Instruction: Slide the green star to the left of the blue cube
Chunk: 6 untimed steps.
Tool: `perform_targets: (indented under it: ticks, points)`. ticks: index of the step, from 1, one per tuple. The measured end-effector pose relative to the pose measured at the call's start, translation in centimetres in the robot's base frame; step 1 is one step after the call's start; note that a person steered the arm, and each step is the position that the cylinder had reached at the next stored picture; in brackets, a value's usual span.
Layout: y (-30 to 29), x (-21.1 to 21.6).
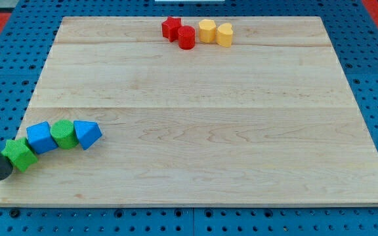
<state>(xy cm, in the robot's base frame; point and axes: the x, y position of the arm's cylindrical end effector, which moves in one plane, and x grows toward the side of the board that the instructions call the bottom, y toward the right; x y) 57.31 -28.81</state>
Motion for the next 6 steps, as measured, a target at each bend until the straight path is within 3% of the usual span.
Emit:
perform_targets:
  ticks: [5,6]
  points:
    - [-1.6,-6.2]
    - [-1.6,-4.1]
